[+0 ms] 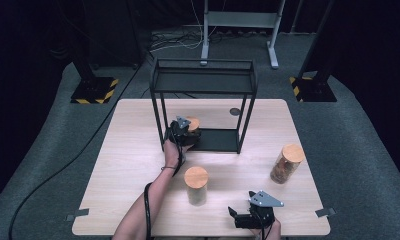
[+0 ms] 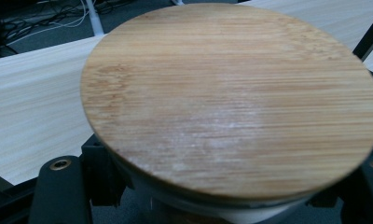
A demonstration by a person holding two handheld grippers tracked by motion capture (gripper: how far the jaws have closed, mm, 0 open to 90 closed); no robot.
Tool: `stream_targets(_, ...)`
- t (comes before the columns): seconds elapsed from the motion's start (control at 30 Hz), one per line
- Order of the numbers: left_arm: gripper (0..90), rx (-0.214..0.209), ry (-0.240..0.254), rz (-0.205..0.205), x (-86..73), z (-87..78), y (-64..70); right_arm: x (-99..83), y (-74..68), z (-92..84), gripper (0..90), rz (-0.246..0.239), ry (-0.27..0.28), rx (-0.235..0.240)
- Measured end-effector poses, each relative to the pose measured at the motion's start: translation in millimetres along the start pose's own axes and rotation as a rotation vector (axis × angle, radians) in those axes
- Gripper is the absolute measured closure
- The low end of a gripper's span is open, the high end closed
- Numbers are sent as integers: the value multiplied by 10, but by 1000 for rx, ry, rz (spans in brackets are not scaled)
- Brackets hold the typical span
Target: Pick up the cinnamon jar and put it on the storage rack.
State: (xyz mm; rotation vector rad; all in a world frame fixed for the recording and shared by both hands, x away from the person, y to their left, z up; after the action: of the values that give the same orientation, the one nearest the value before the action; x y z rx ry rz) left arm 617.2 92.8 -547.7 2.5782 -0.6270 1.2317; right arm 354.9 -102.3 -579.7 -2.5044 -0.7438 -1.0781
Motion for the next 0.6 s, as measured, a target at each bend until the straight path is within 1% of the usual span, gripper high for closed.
stream_targets(0.4, 243, 8, -27, 1, 4, -7, -2, 0, 0, 0, 35, 0, 0, 1)
stream_targets(0.5, 226, 11, -39, 4, -5, -5, -10, 0, -1, 1, 35, 0, -1, 2)
stream_targets(0.6, 188, 8, -45, -3, -11, -11, -16, 0, -1, 1, 35, 0, -1, 1)
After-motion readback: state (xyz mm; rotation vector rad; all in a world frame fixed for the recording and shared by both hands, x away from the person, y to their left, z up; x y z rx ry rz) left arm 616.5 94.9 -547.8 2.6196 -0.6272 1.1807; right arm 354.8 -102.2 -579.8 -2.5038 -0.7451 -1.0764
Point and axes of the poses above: each handheld gripper's, and its own axes: z roughly forward along the jaws, x roughly out of its top, y roughly to its right, the point moved 9 cm from there along z, roughly forward along the jaws, and after that the axes turned 9 degrees about -y, right-handed, at the moved point
